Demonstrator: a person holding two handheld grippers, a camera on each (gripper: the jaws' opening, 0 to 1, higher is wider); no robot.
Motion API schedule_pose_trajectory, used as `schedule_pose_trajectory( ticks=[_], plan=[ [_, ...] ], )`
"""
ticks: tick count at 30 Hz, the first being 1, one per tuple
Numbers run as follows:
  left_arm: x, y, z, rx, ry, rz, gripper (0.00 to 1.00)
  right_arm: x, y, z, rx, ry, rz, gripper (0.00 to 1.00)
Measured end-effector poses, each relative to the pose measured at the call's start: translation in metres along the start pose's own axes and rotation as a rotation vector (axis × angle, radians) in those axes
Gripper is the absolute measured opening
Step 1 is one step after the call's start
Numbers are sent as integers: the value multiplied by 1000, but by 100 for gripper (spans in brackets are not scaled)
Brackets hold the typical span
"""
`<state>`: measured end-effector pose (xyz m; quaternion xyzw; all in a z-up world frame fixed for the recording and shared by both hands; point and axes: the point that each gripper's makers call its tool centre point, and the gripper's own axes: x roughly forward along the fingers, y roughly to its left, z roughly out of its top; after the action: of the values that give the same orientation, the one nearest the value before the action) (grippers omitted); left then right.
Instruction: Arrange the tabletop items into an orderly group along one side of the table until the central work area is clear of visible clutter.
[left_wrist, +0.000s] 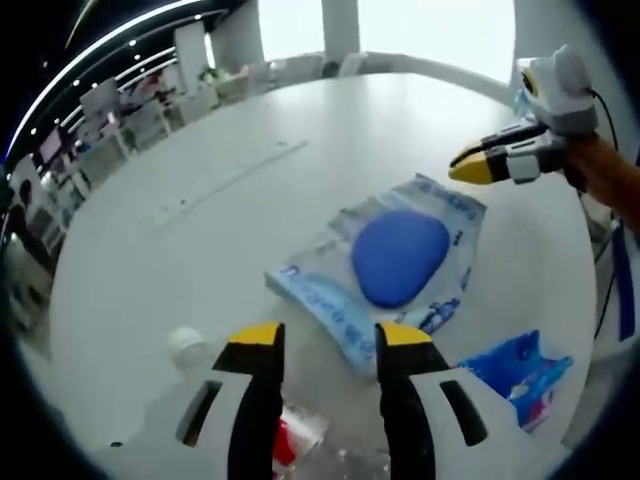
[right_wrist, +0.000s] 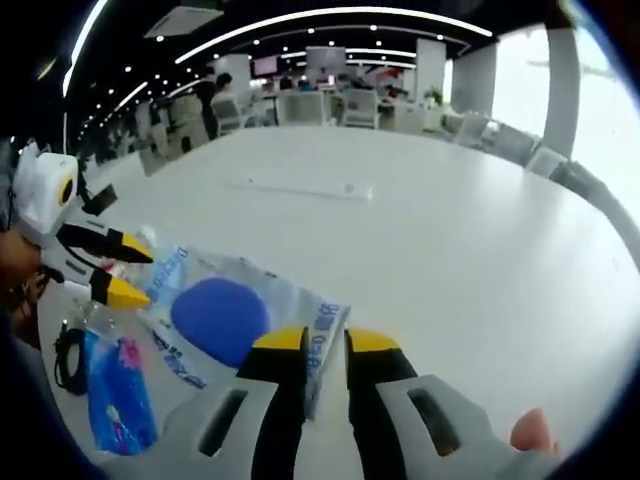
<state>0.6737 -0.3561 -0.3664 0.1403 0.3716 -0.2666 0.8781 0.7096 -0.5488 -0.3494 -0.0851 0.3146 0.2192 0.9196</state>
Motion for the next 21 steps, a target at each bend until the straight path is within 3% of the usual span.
schedule_pose_trajectory(
  ticks=[6, 10, 21],
  plan=[
    [-4, -1, 2, -5, -16, -10, 35, -5, 0, 2, -7, -28, -18, 43],
    [-6, -5, 2, -28, -23, -29, 42, -9, 1, 3, -1, -55, -37, 63],
    [-13, -18, 1, -34, -33, -93, 61, -20, 9, 0, -17, -51, -25, 64]
  ],
)
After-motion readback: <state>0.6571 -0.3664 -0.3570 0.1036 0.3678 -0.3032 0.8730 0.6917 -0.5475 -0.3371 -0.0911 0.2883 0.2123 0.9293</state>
